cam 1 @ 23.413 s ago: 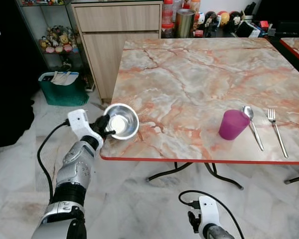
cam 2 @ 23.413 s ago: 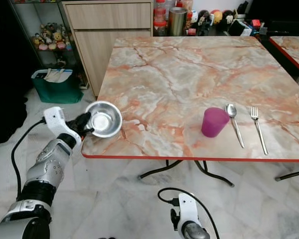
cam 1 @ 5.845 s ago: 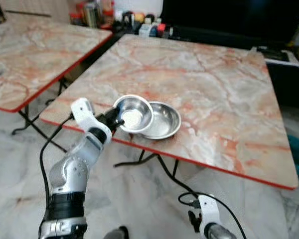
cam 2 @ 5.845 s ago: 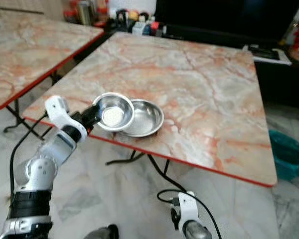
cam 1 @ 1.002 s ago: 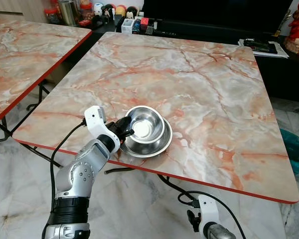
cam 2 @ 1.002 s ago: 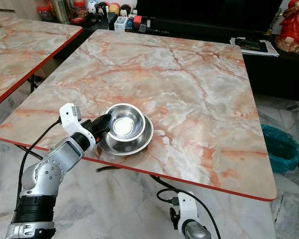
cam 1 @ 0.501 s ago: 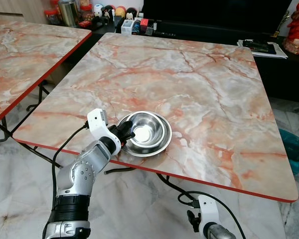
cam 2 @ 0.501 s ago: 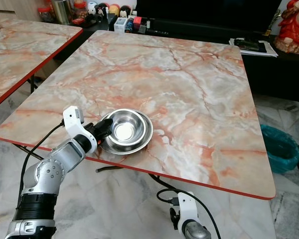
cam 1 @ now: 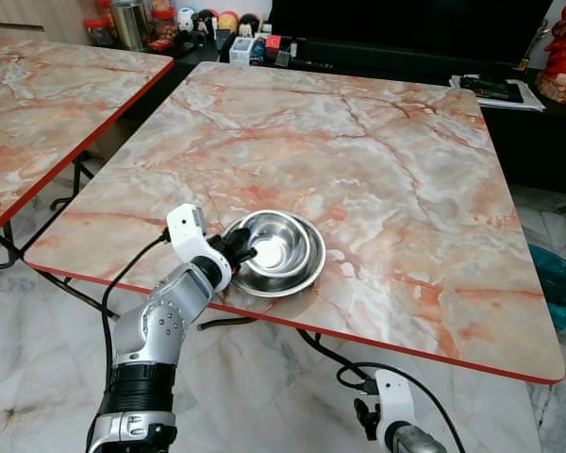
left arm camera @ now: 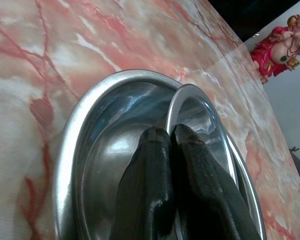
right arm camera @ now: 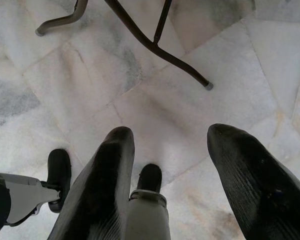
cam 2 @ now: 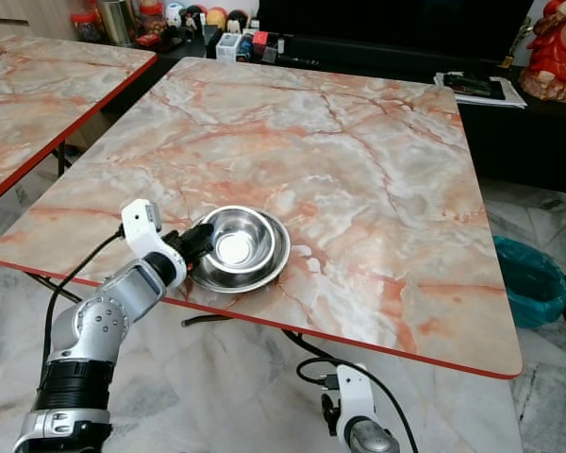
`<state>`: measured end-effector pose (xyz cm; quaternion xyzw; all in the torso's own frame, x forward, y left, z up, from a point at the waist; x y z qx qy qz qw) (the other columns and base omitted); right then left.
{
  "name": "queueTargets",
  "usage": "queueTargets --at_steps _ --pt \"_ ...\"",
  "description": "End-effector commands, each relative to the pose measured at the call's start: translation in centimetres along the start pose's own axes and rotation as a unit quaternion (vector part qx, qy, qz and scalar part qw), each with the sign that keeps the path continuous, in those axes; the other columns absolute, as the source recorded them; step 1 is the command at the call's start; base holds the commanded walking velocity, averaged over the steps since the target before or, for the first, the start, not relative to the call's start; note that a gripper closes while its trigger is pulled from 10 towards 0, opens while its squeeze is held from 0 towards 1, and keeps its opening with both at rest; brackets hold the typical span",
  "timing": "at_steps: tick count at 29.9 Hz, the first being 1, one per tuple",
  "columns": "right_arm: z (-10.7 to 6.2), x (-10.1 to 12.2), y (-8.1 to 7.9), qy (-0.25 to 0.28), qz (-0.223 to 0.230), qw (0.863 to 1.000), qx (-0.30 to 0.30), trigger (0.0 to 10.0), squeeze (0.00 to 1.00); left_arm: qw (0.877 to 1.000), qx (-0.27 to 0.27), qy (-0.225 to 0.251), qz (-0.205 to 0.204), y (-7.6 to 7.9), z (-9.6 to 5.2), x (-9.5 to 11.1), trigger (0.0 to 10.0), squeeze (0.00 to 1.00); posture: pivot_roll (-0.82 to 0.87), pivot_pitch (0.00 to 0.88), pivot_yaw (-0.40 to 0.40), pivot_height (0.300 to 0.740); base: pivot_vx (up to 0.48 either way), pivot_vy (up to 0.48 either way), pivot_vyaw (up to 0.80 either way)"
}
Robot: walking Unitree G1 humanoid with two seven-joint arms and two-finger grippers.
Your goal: Setting the table
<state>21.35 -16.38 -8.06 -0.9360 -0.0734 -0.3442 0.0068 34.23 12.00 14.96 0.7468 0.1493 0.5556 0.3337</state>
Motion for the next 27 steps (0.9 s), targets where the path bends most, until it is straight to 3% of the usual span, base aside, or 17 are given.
queueTargets --at_steps 1,4,5,6,10,12,13,14,21,27 --pt "-0.1 -0.4 0.1 -0.008 0.005 1.0 -0.001 10.0 0.0 1.0 -0.003 0.003 0.007 0.5 0.3 0.4 10.0 0.0 0.09 0.099 -0.035 0.74 0.0 0.0 0.0" --pt "-0.1 -0.3 0.1 -0.008 0.004 1.0 -0.001 10.0 0.0 1.0 -0.003 -0.002 0.008 0.5 0.3 0.3 10.0 0.0 0.1 0.098 -0.035 0.74 0.0 0.0 0.0" --pt "-0.1 -0.3 0.1 -0.008 0.004 1.0 -0.001 10.0 0.0 1.0 -0.003 -0.003 0.009 0.5 0.3 0.3 10.0 0.83 0.1 0.098 -0.035 0.74 0.0 0.0 0.0" --pt "-0.1 -0.3 0.1 -0.008 0.005 1.0 -0.001 10.0 0.0 1.0 -0.002 -0.003 0.011 0.5 0.3 0.3 10.0 1.0 0.1 0.098 -0.035 0.74 0.0 0.0 0.0" --pt "0.0 -0.3 0.1 -0.007 0.005 1.0 -0.001 10.0 0.0 1.0 -0.001 -0.002 0.012 0.4 0.3 0.3 10.0 0.98 0.1 0.097 -0.035 0.74 0.0 0.0 0.0" --pt "0.0 -0.3 0.1 -0.007 0.004 1.0 -0.001 10.0 0.0 1.0 0.0 -0.001 0.012 0.4 0.3 0.4 10.0 0.84 0.1 0.097 -0.035 0.74 0.0 0.0 0.0" --pt "0.0 -0.3 0.1 -0.007 0.004 1.0 -0.001 10.0 0.0 1.0 -0.001 -0.001 0.012 0.5 0.3 0.4 10.0 0.84 0.1 0.097 -0.035 0.74 0.0 0.0 0.0" --pt "0.0 -0.3 0.1 -0.007 0.005 1.0 -0.001 10.0 0.0 1.0 0.0 0.0 0.012 0.5 0.3 0.4 10.0 0.0 0.1 0.098 -0.035 0.74 0.0 0.0 0.0" --pt "0.0 -0.2 0.1 -0.007 0.005 1.0 -0.002 10.0 0.0 1.0 -0.002 0.0 0.021 0.6 0.1 1.0 10.0 0.0 0.1 0.093 -0.035 0.74 0.0 0.0 0.0" --pt "0.0 -0.1 0.1 -0.005 0.005 1.0 -0.001 10.0 0.0 0.998 -0.001 -0.002 0.062 0.3 -0.5 2.0 10.0 0.0 0.1 0.093 -0.035 0.74 0.0 0.0 0.0"
Point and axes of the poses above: a point about 5 cm out from each wrist's last joint towards the gripper, its own z axis pointing out of the wrist towards the gripper, its own x axis along the axis of the wrist's last joint, y = z × x, the point moved 1 cm from there along z, pointing out of the wrist towards the gripper, and after that the axes turned 4 degrees about -z, right-handed, at the moved point
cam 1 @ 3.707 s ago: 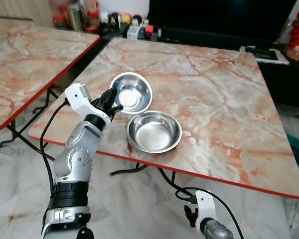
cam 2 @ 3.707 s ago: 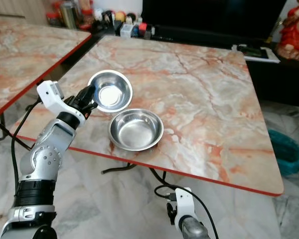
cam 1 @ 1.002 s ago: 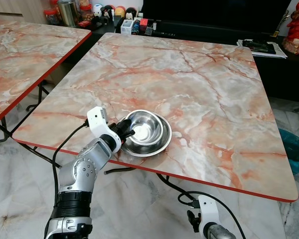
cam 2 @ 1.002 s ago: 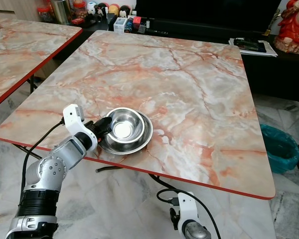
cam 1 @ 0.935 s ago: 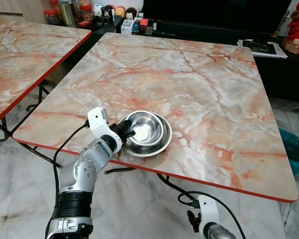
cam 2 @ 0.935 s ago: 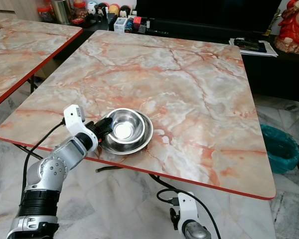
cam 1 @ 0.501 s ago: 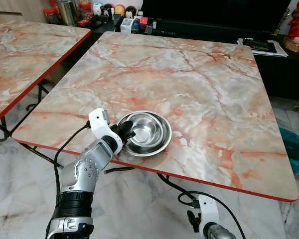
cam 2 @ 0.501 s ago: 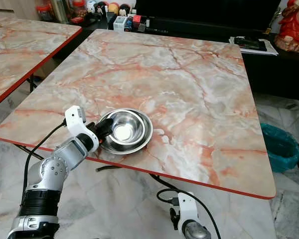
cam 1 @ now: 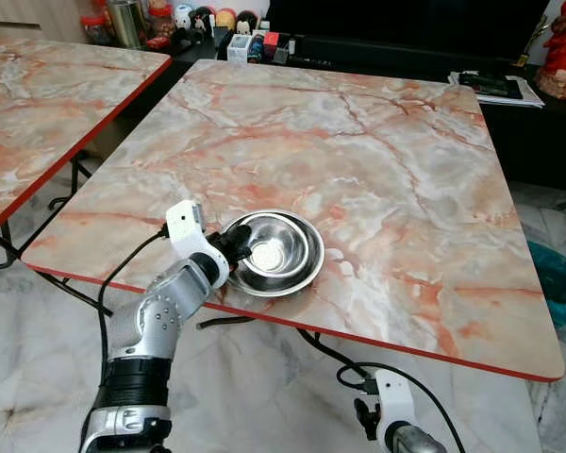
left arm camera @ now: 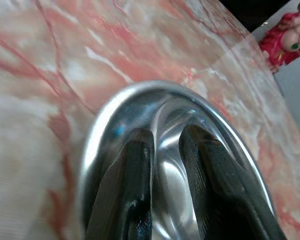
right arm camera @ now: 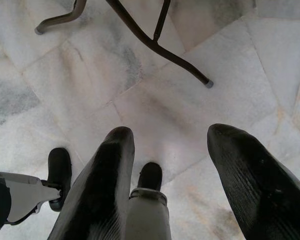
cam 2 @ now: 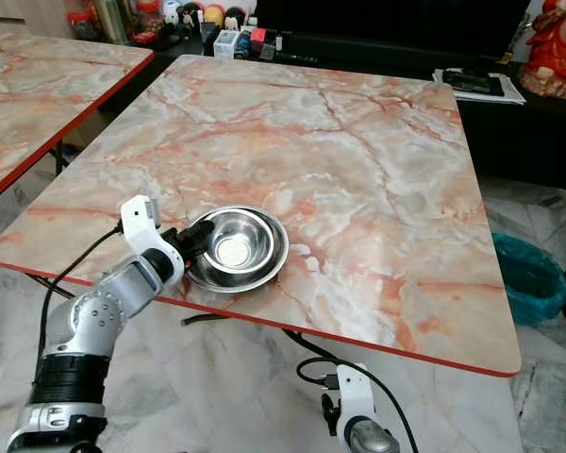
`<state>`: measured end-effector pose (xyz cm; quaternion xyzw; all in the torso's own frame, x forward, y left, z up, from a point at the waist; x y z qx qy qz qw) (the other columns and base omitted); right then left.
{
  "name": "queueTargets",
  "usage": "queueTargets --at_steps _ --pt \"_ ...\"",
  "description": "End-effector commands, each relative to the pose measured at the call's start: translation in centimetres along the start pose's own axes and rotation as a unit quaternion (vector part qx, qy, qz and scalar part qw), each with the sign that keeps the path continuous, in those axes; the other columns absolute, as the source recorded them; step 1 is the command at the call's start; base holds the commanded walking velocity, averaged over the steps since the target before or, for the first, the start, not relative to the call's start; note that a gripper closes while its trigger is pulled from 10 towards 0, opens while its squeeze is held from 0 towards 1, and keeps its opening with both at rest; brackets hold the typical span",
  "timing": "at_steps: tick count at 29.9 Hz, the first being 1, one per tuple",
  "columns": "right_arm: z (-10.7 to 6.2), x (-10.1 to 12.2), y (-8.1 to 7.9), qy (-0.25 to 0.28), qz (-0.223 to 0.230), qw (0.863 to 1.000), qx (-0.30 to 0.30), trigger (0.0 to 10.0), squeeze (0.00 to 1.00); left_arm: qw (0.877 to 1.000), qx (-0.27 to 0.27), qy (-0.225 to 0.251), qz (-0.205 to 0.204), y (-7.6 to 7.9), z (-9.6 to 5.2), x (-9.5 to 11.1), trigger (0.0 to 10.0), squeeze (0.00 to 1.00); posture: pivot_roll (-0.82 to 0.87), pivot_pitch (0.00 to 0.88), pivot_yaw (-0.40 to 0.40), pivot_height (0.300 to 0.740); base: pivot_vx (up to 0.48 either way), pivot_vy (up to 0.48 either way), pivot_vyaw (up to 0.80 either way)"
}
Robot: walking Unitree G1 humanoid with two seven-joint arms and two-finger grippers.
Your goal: Setting the table
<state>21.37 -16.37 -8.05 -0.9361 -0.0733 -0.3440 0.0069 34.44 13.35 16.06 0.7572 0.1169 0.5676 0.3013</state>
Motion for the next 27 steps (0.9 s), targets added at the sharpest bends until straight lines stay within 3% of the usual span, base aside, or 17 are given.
queueTargets --at_steps 1,12,15,16,17,19,22,23,25,26,27 --pt "0.0 -0.1 0.1 -0.005 0.005 1.0 -0.001 10.0 0.0 1.0 -0.006 0.001 0.025 0.4 -0.3 0.7 10.0 0.0 0.1 0.092 -0.036 0.74 0.0 0.0 0.0" --pt "0.1 0.1 0.0 -0.004 0.003 1.0 0.0 10.0 0.0 0.996 -0.025 0.017 0.083 1.1 -1.0 2.6 10.0 0.0 0.11 0.083 -0.037 0.74 0.0 0.0 0.0" --pt "0.1 0.2 -0.1 -0.002 0.003 1.0 0.0 10.0 0.0 0.992 -0.035 0.046 0.108 1.5 -1.1 3.2 10.0 0.0 0.11 0.083 -0.037 0.74 0.0 0.0 0.0" --pt "0.1 0.2 0.0 -0.002 0.003 1.0 0.0 10.0 0.0 0.989 -0.028 0.078 0.126 1.5 -1.2 3.9 10.0 0.0 0.11 0.083 -0.037 0.74 0.0 0.0 0.0" --pt "0.1 0.2 0.0 -0.002 0.004 1.0 -0.001 10.0 0.0 0.977 -0.013 0.127 0.17 1.5 -1.5 5.0 10.0 0.0 0.11 0.084 -0.037 0.74 0.0 0.0 0.0" --pt "0.1 0.2 0.0 -0.002 0.004 1.0 -0.002 10.0 0.0 0.961 0.013 0.156 0.23 1.1 -1.8 5.5 10.0 0.0 0.11 0.083 -0.037 0.74 0.0 0.0 0.0" --pt "0.1 0.2 0.0 -0.001 0.005 1.0 -0.003 10.0 0.0 0.944 0.064 0.181 0.269 -0.1 -2.3 5.9 10.0 0.0 0.11 0.083 -0.034 0.74 0.0 0.0 0.0" --pt "0.1 0.2 0.0 0.0 0.006 1.0 -0.003 10.0 0.0 0.923 0.114 0.19 0.314 -1.4 -3.0 6.1 10.0 0.0 0.11 0.085 -0.031 0.74 0.0 0.0 0.0" --pt "0.1 0.2 0.0 0.001 0.008 1.0 -0.004 10.0 0.0 0.906 0.152 0.193 0.346 -2.6 -3.8 6.3 10.0 0.0 0.11 0.088 -0.031 0.74 0.0 0.0 0.0" --pt "0.0 0.1 -0.1 0.0 0.008 1.0 -0.004 10.0 0.0 0.888 0.18 0.19 0.377 -3.4 -4.3 6.4 10.0 0.0 0.11 0.09 -0.028 0.74 0.0 0.0 0.0" --pt "0.0 0.1 -0.1 0.0 0.008 1.0 -0.004 10.0 0.0 0.881 0.187 0.191 0.391 -3.6 -4.5 6.4 10.0 0.0 0.11 0.09 -0.028 0.74 0.0 0.0 0.0"
Point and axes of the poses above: a point about 5 cm out from each wrist's last joint towards the gripper, its own z axis pointing out of the wrist towards the gripper, its own x axis along the axis of the wrist's last joint, y = z × x, the point moved 1 cm from there along z, pointing out of the wrist towards the gripper, and after that the axes turned 4 degrees about -z, right-handed, at the moved point
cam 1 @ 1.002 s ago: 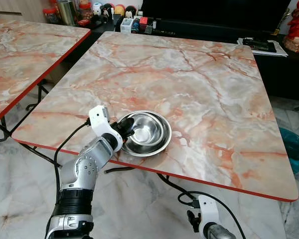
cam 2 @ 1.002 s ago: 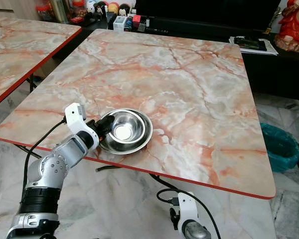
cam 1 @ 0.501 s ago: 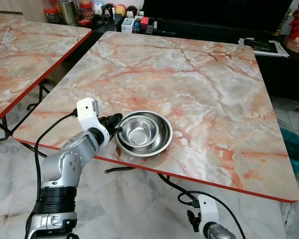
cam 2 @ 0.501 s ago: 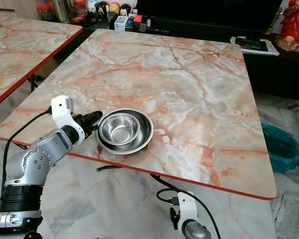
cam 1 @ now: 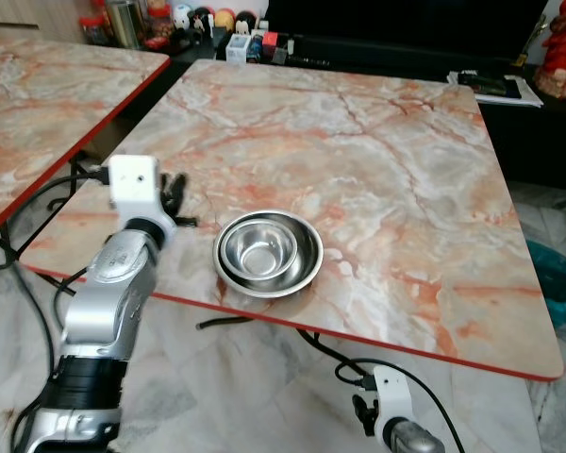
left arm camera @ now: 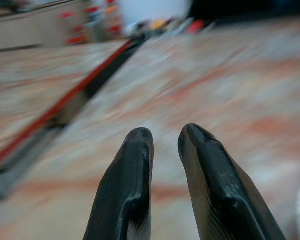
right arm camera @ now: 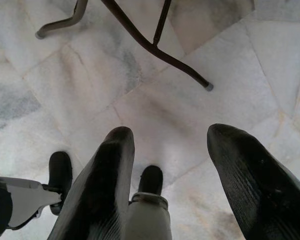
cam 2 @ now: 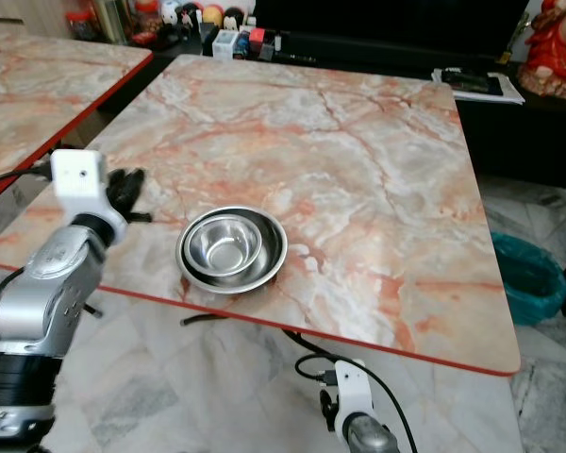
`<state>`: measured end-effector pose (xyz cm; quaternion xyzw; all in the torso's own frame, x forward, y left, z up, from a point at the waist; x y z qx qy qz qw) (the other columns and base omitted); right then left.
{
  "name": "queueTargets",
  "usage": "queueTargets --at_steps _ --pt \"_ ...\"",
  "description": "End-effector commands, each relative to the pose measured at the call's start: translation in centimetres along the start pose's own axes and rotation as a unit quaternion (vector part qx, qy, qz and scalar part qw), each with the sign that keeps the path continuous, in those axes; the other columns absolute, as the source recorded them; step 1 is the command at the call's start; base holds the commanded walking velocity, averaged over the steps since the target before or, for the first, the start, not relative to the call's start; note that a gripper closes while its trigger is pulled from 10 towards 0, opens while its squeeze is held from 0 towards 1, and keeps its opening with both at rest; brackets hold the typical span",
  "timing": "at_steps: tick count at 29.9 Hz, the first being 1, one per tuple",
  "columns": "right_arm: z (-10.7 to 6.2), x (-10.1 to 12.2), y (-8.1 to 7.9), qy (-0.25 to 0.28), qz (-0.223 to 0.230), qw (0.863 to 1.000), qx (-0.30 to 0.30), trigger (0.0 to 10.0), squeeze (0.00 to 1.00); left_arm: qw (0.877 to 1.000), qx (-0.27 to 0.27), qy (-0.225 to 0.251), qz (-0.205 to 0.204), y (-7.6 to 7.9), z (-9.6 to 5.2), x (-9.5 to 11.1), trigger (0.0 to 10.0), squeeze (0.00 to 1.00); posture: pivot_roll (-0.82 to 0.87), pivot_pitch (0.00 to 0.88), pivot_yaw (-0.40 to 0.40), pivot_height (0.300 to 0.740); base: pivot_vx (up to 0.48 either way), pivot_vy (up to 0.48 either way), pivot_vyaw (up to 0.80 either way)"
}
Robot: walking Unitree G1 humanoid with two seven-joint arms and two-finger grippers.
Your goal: Setting the table
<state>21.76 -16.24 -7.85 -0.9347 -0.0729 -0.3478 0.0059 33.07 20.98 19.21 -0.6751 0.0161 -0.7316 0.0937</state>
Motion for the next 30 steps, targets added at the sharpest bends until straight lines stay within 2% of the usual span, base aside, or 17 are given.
queueTargets --at_steps 1,2,3,4,6,10,11,12,13,16,17,18,19,21,23,25,30 --pt "-0.1 -0.4 0.0 -0.004 0.008 1.0 -0.003 10.0 0.0 0.997 0.028 0.006 0.071 -1.1 -0.5 -0.1 10.0 0.0 0.11 0.09 -0.027 0.74 0.0 0.0 0.0" --pt "-0.1 -0.4 0.0 -0.005 0.008 1.0 -0.003 10.0 0.0 0.994 0.039 -0.001 0.1 -1.8 -0.8 -0.6 10.0 0.0 0.11 0.09 -0.027 0.74 0.0 0.0 0.0" --pt "-0.1 -0.6 0.0 -0.006 0.006 1.0 -0.002 10.0 0.0 0.988 0.073 -0.024 0.135 -3.4 -1.5 -1.8 10.0 0.0 0.12 0.094 -0.025 0.74 0.0 0.0 0.0" --pt "-0.1 -0.6 0.0 -0.006 0.006 1.0 -0.002 10.0 0.0 0.988 0.073 -0.024 0.135 -3.4 -1.5 -1.8 10.0 0.0 0.12 0.094 -0.025 0.74 0.0 0.0 0.0" --pt "-0.2 -0.7 0.0 -0.008 0.006 1.0 -0.001 10.0 0.0 0.963 0.15 -0.068 0.214 -6.9 -3.5 -4.0 10.0 0.0 0.13 0.094 -0.024 0.74 0.0 0.0 0.0" --pt "-0.2 -0.7 0.0 -0.008 0.006 1.0 -0.001 10.0 0.0 0.958 0.16 -0.071 0.226 -7.2 -3.8 -4.3 10.0 0.0 0.13 0.094 -0.024 0.74 0.0 0.0 0.0" --pt "-0.2 -0.8 -0.1 -0.009 0.003 1.0 0.0 10.0 0.0 0.941 0.182 -0.134 0.25 -8.8 -5.7 -7.1 10.0 0.0 0.13 0.092 -0.021 0.74 0.0 0.0 0.0" --pt "-0.2 -0.9 -0.1 -0.009 0.002 1.0 0.001 10.0 0.0 0.933 0.191 -0.159 0.261 -9.3 -6.6 -8.2 10.0 0.0 0.13 0.091 -0.021 0.74 0.0 0.0 0.0" --pt "-0.2 -0.9 -0.1 -0.01 0.001 1.0 0.002 10.0 0.0 0.921 0.191 -0.205 0.27 -9.7 -8.0 -10.2 10.0 0.0 0.13 0.089 -0.019 0.74 0.0 0.0 0.0" --pt "-0.2 -0.8 -0.2 -0.01 -0.001 1.0 0.003 10.0 0.0 0.913 0.154 -0.292 0.238 -9.0 -10.1 -14.0 10.0 0.0 0.13 0.083 -0.018 0.74 0.0 0.0 0.0" --pt "-0.2 -0.8 -0.2 -0.01 -0.001 1.0 0.003 10.0 0.0 0.911 0.144 -0.312 0.227 -8.7 -10.7 -14.9 10.0 0.0 0.13 0.083 -0.019 0.74 0.0 0.0 0.0" --pt "-0.2 -0.8 -0.2 -0.01 -0.001 1.0 0.003 10.0 0.0 0.911 0.144 -0.312 0.227 -8.7 -10.7 -14.9 10.0 0.0 0.13 0.083 -0.019 0.74 0.0 0.0 0.0" --pt "-0.1 -0.8 -0.2 -0.01 -0.003 1.0 0.004 10.0 0.0 0.909 0.11 -0.357 0.182 -7.3 -11.8 -16.9 10.0 0.0 0.13 0.082 -0.02 0.74 0.0 0.0 0.0" --pt "-0.1 -0.8 -0.2 -0.01 -0.004 1.0 0.005 10.0 0.0 0.907 0.08 -0.392 0.128 -5.8 -12.6 -18.7 10.0 0.0 0.13 0.076 -0.019 0.74 0.0 0.0 0.0" --pt "-0.2 -0.8 -0.2 -0.01 -0.005 1.0 0.005 10.0 0.0 0.914 0.058 -0.397 0.065 -4.3 -13.0 -19.9 10.0 0.0 0.13 0.076 -0.019 0.74 0.0 0.0 0.0" --pt "-0.1 -0.8 -0.2 -0.011 -0.008 1.0 0.006 10.0 0.0 0.926 0.002 -0.378 0.013 -1.6 -13.0 -21.2 10.0 0.0 0.12 0.068 -0.024 0.74 0.0 0.0 0.0" --pt "-0.1 -0.6 0.1 -0.009 -0.01 1.0 0.004 10.0 0.0 0.928 -0.029 -0.369 -0.04 0.6 -13.0 -22.4 10.0 0.0 0.11 0.066 -0.032 0.74 0.0 0.0 0.0"
Point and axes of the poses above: a point about 5 cm out from each wrist's last joint towards the gripper, its own z axis pointing out of the wrist towards the gripper, its own x axis along the axis of the wrist's last joint, y = z × x, the point moved 1 cm from there along z, pointing out of the wrist towards the gripper, and after that the axes turned 4 degrees about -z, right-handed, at the moved point
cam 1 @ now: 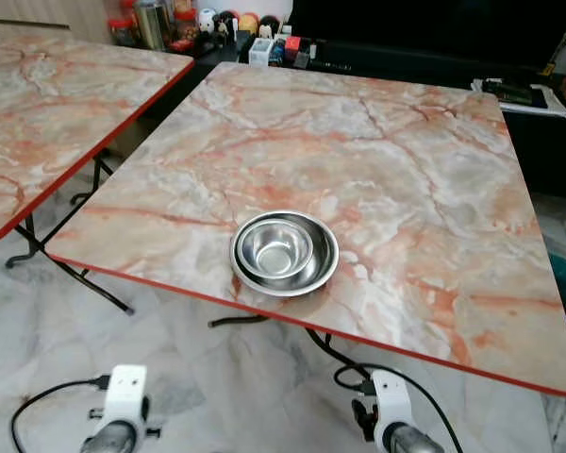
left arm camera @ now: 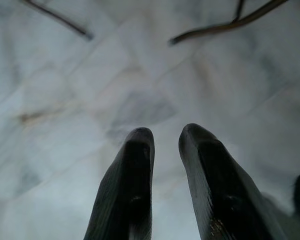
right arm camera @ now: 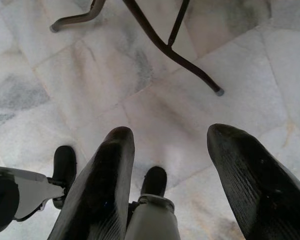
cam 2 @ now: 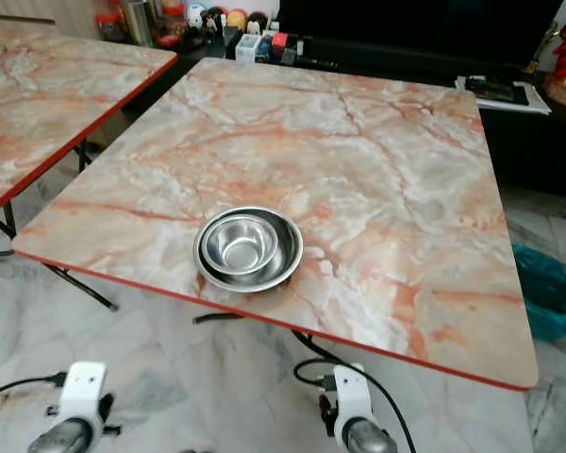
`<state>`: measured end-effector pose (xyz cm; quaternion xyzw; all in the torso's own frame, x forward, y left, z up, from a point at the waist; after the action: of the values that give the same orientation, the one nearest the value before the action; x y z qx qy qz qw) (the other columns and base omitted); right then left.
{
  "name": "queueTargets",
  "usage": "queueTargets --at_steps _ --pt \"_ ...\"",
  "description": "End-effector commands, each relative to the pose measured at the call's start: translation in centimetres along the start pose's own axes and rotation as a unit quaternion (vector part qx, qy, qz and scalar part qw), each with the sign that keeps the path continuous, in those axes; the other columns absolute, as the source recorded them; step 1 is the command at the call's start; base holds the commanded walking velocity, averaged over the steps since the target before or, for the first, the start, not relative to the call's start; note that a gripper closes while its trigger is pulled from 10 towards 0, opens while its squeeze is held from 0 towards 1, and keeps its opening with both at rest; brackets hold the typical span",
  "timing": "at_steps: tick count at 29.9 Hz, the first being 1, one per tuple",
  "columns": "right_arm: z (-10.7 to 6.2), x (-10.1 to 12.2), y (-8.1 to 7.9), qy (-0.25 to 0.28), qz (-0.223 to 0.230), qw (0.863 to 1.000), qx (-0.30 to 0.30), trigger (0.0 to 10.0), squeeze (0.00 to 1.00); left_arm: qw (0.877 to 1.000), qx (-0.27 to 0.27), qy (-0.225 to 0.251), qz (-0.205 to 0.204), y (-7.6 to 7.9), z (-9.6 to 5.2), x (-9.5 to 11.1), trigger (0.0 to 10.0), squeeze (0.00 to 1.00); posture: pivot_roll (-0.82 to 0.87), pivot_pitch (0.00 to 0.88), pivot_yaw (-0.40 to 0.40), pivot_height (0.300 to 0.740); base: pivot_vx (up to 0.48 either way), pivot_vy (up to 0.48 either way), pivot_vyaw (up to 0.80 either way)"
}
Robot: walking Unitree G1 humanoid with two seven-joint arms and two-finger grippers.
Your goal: Setting the table
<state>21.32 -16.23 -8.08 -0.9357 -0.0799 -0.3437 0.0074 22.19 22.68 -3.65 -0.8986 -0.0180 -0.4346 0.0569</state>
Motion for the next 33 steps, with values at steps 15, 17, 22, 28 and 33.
queueTargets --at_steps 15,17,22,28,33 --pt "0.0 0.0 0.6 -0.006 0.001 1.0 -0.01 10.0 0.0 0.991 -0.004 -0.135 -0.026 2.6 -0.6 -7.7 10.0 0.0 0.1 0.085 -0.053 0.74 0.0 0.0 0.0" --pt "0.0 0.1 0.8 -0.004 0.003 1.0 -0.013 10.0 0.0 0.99 -0.005 -0.135 -0.026 2.7 -0.6 -7.8 10.0 0.0 0.09 0.085 -0.051 0.74 0.0 0.0 0.0" --pt "-0.1 0.1 1.3 -0.007 0.015 1.0 -0.02 10.0 0.0 0.992 -0.005 -0.12 -0.032 2.9 -0.3 -7.1 10.0 0.0 0.1 0.084 -0.055 0.74 0.0 0.052 0.0" --pt "0.0 0.4 1.3 -0.001 0.017 1.0 -0.023 10.0 0.0 0.992 0.002 -0.122 -0.028 2.4 -0.2 -7.0 10.0 0.0 0.09 0.08 -0.047 0.74 0.0 0.347 -0.62" --pt "0.0 0.4 1.3 -0.002 0.016 1.0 -0.024 10.0 0.0 0.992 0.002 -0.123 -0.026 2.4 -0.2 -7.0 10.0 0.0 0.09 0.08 -0.047 0.74 0.0 0.359 0.0"
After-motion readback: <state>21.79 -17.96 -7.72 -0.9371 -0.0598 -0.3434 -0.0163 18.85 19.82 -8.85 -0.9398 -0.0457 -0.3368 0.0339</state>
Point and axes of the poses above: a point about 5 cm out from each wrist's last joint towards the gripper, its own z axis pointing out of the wrist towards the gripper, its own x axis along the axis of the wrist's last joint, y = z × x, the point moved 1 cm from there along z, pointing out of the wrist towards the gripper, and after that the axes turned 4 degrees about -z, right-handed, at the moved point
